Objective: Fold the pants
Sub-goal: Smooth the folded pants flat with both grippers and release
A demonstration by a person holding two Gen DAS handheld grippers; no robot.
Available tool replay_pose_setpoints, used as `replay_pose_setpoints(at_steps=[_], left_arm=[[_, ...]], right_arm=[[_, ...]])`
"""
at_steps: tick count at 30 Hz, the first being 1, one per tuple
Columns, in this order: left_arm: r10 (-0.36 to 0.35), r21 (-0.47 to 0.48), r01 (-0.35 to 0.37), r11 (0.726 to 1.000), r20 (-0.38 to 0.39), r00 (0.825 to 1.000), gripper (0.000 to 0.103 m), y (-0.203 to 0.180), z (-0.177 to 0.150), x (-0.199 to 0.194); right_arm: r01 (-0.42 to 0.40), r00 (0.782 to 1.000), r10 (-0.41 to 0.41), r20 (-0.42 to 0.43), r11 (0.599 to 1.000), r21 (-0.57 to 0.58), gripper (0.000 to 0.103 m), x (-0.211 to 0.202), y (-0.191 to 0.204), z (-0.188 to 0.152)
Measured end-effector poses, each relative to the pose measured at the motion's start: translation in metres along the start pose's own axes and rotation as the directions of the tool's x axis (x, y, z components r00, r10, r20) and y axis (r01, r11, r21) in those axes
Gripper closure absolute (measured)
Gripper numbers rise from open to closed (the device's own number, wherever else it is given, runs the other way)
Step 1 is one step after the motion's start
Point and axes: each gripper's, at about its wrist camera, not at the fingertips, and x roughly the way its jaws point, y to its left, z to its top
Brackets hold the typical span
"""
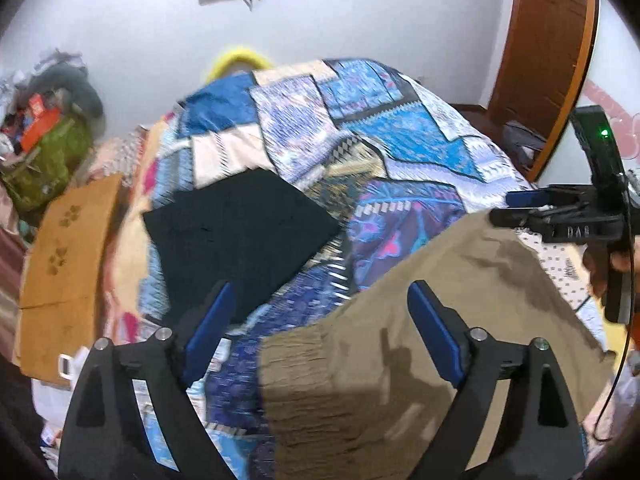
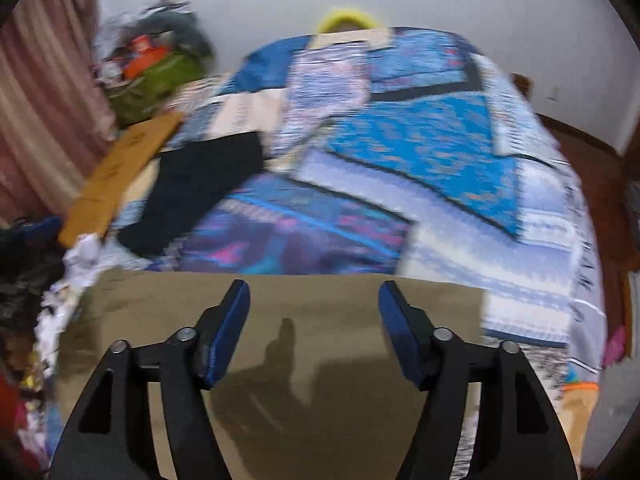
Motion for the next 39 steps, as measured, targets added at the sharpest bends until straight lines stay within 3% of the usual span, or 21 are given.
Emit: replay_pose_setpoints(at_steps=[4,8,11,18,24,31,39], left_arm=[[-0.063,-0.056,0.056,0.997,-0.121,0.991,0.014,-0.001,-0.003,0.033],[-0.062,-0.037,0.056,0.998,-0.221,0.973,0.014,-0.004,-0.019,0.059],[-0.076,-0.043,0.067,0.997,-0.254,0.964,0.013,-0.003,-0.032,0.067],[-0.044,0.003,0.046,0.999,-0.238,0.97,0.013,-0.013,-0.046,0.046],[-0.029,0.011,0.032,0.999,-0.213,0.977,0.013,-0.018,-0.06,0.024],[0.008,0.027,-0.003,1.0,-0.187,0.982,0.013,-0.026,-0.084,-0.001],[0.067,0.044,-0.061,0.997,-0.146,0.987,0.011,-0.032,-0.113,-0.025]], right_arm=[[-0.102,0.989,0.1,-0.105,0.995,-0.013,0.029,0.028,0.022,-0.001],[-0.121,0.96,0.117,-0.254,0.993,0.0,0.029,0.061,0.024,-0.021],[-0.106,0.968,0.092,-0.233,0.993,-0.049,0.027,0.06,0.025,-0.035],[-0.05,0.977,0.035,-0.209,0.996,-0.068,0.025,0.036,0.027,-0.055],[-0.043,0.98,0.044,-0.193,0.999,0.01,0.023,0.011,0.015,-0.079],[0.032,0.99,-0.03,-0.139,0.999,0.013,0.023,-0.024,0.021,-0.115],[0.052,0.995,-0.043,-0.092,0.995,0.089,0.019,-0.051,0.016,-0.154]])
